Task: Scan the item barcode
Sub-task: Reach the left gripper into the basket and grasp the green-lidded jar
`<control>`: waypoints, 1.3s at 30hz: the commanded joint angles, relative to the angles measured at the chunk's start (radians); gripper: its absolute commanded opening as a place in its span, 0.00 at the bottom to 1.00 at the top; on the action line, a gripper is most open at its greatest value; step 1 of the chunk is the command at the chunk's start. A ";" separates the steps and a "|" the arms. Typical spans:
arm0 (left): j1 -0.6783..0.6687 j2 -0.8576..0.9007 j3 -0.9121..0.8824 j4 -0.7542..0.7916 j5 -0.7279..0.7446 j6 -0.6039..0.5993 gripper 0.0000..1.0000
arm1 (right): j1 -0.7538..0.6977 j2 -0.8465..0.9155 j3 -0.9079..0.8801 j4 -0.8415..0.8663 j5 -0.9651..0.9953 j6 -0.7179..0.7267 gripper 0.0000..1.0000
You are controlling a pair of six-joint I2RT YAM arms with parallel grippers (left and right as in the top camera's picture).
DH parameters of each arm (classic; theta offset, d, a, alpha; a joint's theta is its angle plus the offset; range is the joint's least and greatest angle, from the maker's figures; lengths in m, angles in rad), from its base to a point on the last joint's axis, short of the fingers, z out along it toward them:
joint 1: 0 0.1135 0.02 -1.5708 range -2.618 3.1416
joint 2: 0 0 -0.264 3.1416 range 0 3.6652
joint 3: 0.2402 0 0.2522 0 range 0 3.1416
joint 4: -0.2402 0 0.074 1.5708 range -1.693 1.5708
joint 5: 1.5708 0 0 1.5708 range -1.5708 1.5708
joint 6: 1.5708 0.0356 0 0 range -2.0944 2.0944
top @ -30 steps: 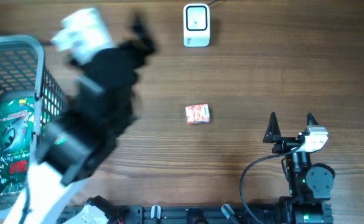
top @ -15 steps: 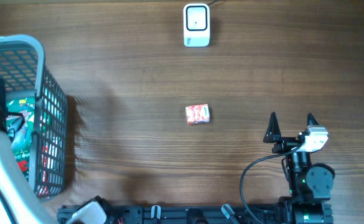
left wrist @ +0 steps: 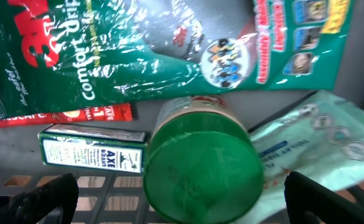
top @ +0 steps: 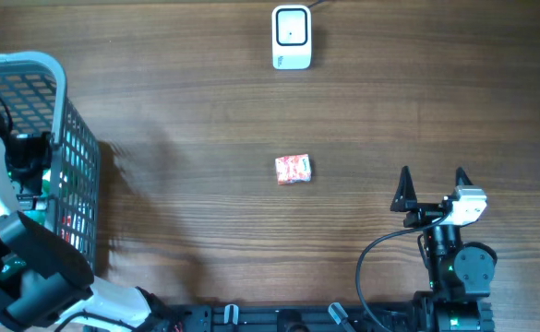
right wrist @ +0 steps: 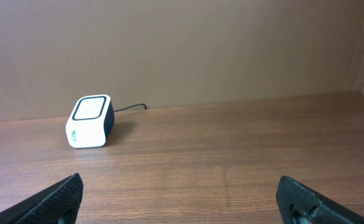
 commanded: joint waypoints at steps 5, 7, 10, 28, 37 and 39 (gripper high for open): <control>-0.004 0.027 -0.131 0.132 0.001 0.010 1.00 | -0.002 -0.006 -0.001 0.003 0.008 0.016 1.00; -0.004 0.027 -0.192 0.202 0.002 0.010 1.00 | -0.002 -0.006 -0.001 0.003 0.008 0.017 1.00; -0.006 0.027 -0.261 0.252 0.005 0.010 0.92 | -0.002 -0.006 -0.001 0.003 0.008 0.016 1.00; -0.005 -0.128 0.372 -0.135 0.097 0.180 0.51 | -0.002 -0.006 -0.001 0.003 0.008 0.016 1.00; -0.224 -0.323 0.495 -0.101 0.477 0.200 0.49 | -0.002 -0.006 -0.001 0.003 0.008 0.016 1.00; -0.355 -0.320 0.493 -0.100 0.472 0.223 0.47 | -0.002 -0.006 -0.001 0.003 0.008 0.016 1.00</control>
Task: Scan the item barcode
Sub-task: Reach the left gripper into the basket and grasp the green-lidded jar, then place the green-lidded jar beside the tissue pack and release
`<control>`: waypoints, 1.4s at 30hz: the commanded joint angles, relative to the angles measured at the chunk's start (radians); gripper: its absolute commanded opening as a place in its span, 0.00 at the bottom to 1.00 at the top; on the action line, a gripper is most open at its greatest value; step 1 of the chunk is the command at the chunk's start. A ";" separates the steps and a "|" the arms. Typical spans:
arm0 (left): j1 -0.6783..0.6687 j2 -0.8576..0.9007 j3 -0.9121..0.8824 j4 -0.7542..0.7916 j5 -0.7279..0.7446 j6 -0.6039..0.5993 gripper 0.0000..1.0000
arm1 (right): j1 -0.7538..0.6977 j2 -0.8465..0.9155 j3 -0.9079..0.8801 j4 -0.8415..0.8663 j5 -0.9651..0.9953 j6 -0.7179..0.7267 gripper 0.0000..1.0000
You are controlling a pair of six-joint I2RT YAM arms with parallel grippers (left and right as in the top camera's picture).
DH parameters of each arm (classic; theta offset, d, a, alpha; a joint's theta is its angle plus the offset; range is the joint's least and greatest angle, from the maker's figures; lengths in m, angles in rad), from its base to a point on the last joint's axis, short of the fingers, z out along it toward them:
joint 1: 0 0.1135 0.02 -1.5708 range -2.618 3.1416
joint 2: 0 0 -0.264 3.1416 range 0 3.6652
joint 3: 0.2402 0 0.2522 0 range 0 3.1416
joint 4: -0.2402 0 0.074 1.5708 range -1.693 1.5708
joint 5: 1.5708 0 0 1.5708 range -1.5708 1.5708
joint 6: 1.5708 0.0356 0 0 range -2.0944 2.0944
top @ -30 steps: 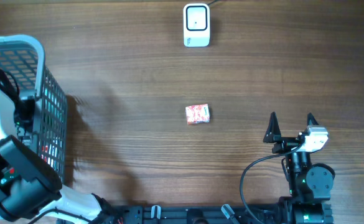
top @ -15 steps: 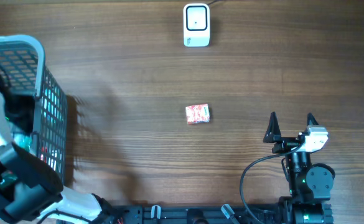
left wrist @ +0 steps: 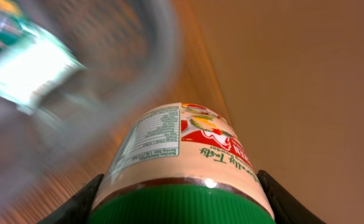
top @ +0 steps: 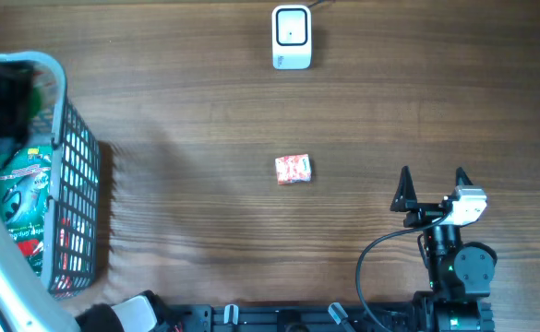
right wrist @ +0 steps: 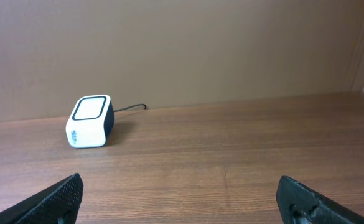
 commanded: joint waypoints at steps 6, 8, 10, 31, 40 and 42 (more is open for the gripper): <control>-0.640 0.129 0.010 0.008 -0.071 0.042 0.47 | -0.002 -0.006 -0.001 0.003 0.008 0.017 1.00; -0.743 0.194 0.010 0.014 -0.120 0.042 0.47 | -0.002 -0.006 -0.001 0.003 0.008 0.017 1.00; -0.835 0.286 0.010 0.032 -0.127 0.043 0.47 | -0.002 -0.006 -0.001 0.003 0.008 0.017 1.00; -1.138 0.852 0.010 0.423 -0.294 0.099 0.53 | -0.002 -0.006 -0.001 0.003 0.008 0.017 1.00; -1.192 0.852 0.010 0.396 -0.299 0.151 0.74 | -0.002 -0.006 -0.001 0.003 0.008 0.017 1.00; -1.188 0.851 0.010 0.381 -0.300 0.151 0.86 | -0.002 -0.006 -0.001 0.003 0.008 0.017 1.00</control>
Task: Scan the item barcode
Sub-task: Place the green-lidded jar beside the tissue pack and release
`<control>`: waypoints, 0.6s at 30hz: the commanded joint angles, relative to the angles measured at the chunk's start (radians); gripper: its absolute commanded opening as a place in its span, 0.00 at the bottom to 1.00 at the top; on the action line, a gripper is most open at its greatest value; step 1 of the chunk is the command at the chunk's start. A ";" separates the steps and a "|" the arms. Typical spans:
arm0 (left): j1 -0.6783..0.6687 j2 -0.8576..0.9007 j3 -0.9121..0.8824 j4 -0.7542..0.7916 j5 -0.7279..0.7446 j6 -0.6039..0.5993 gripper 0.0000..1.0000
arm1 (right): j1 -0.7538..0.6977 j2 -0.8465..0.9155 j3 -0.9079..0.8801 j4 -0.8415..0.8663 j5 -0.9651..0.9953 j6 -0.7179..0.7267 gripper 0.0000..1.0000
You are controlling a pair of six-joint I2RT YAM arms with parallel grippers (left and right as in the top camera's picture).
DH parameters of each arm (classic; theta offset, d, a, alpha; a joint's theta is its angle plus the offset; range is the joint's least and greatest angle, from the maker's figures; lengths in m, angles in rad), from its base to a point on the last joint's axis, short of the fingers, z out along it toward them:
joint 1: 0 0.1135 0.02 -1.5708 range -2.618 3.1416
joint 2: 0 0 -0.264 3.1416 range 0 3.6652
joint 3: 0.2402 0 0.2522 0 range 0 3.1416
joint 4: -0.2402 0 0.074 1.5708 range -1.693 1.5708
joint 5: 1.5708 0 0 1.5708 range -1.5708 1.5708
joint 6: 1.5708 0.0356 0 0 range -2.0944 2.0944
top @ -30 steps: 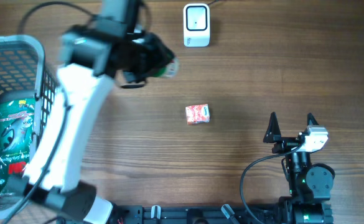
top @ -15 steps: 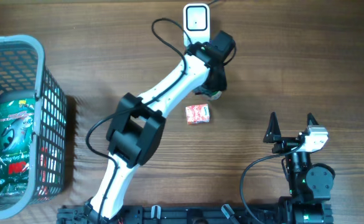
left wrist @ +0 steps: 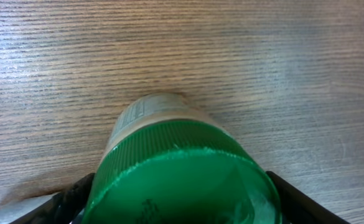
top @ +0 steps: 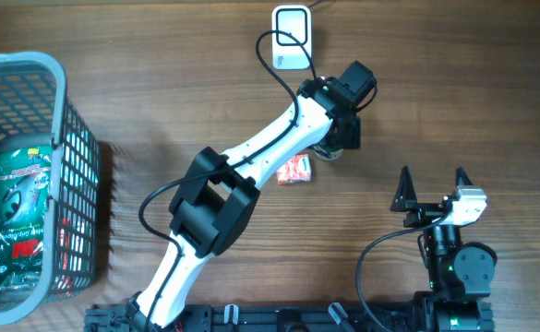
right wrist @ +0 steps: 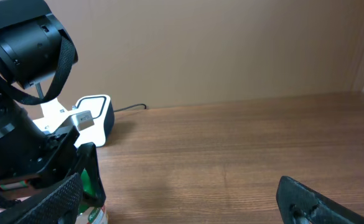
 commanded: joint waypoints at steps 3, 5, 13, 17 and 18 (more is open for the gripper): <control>0.024 -0.036 0.041 -0.050 -0.033 0.066 1.00 | -0.002 -0.006 -0.001 0.003 0.008 0.017 1.00; 0.044 -0.101 0.092 -0.087 -0.064 0.077 1.00 | -0.002 -0.006 -0.001 0.003 0.008 0.017 1.00; 0.169 -0.538 0.163 -0.274 -0.486 -0.004 1.00 | -0.002 -0.006 -0.001 0.003 0.009 0.017 1.00; 0.299 -0.707 0.163 -0.488 -0.731 -0.353 1.00 | -0.002 -0.006 -0.001 0.003 0.008 0.017 1.00; 0.346 -0.734 0.163 -0.544 -0.745 -0.434 1.00 | -0.002 -0.006 -0.001 0.003 0.008 0.017 1.00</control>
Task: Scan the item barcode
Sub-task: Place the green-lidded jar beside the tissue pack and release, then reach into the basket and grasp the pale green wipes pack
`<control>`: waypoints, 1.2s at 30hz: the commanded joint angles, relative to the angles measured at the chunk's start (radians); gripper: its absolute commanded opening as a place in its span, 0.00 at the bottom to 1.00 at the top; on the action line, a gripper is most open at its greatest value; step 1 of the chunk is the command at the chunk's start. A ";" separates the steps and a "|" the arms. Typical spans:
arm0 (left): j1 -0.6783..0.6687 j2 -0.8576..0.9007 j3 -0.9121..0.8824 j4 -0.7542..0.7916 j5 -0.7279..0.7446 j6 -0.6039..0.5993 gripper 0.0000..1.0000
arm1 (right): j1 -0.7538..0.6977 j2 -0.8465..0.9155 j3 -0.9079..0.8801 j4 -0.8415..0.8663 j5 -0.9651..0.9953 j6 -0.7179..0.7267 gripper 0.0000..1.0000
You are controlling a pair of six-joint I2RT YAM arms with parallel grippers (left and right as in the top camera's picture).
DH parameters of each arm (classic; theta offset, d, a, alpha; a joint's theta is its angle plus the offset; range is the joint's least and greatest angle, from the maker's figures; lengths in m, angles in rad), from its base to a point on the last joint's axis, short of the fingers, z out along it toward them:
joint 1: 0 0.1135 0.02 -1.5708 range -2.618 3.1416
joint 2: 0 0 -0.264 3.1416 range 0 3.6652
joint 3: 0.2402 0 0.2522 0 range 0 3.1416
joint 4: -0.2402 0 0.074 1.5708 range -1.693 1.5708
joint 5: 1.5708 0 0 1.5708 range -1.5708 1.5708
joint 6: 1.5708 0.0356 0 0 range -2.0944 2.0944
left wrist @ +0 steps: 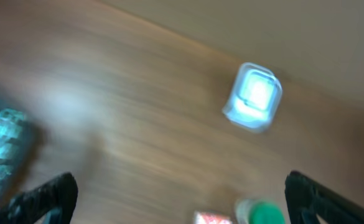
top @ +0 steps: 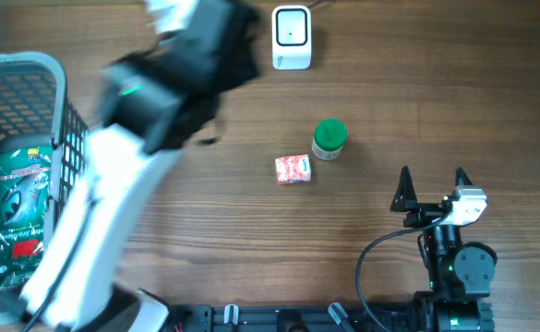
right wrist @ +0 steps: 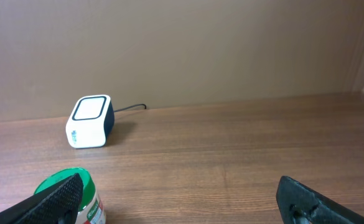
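A jar with a green lid (top: 330, 138) stands upright on the wooden table, just right of a small red packet (top: 294, 169). The white scanner (top: 291, 37) sits at the far edge, its window facing up. My left arm (top: 150, 111) is blurred with motion over the table's left half. In the left wrist view my left gripper (left wrist: 182, 180) is open and empty, high above the table, with the scanner (left wrist: 253, 96) and the jar (left wrist: 266, 213) below it. My right gripper (right wrist: 178, 182) rests open at the near right, the jar (right wrist: 70, 196) beside its left finger.
A grey wire basket (top: 62, 120) stands at the left edge and holds a green bag (top: 20, 203) and other goods. The scanner's cable (right wrist: 132, 107) runs off toward the back wall.
My left gripper was shut on the green-lidded jar standing by the red packet. It has let go and the arm has moved left and up. The jar stands alone.
My left gripper hung open over the jar lying in the basket. Then it was shut on the jar, clear of the basket. Then it held the jar on the table below the scanner. Now the jar stands free there. The right arm stayed still.
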 commanded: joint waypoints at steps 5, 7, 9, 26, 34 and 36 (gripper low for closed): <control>0.398 -0.113 -0.027 -0.293 -0.146 -0.526 1.00 | -0.002 -0.006 -0.001 0.004 0.008 0.017 1.00; 0.530 -0.113 -0.054 -0.292 -0.074 -0.539 1.00 | -0.002 -0.006 -0.001 0.004 0.008 0.017 1.00; 0.621 -0.113 -0.084 -0.291 -0.049 -0.556 1.00 | -0.002 -0.006 -0.001 0.004 0.008 0.017 1.00; 1.000 -0.380 -0.166 -0.090 -0.067 -0.499 1.00 | -0.002 -0.006 -0.001 0.004 0.008 0.017 1.00; 1.000 -0.454 -0.166 0.244 -0.027 -0.024 1.00 | -0.002 -0.006 -0.001 0.004 0.008 0.017 1.00; 1.000 -0.449 -0.166 0.410 0.135 0.142 1.00 | -0.002 -0.006 -0.001 0.004 0.008 0.016 1.00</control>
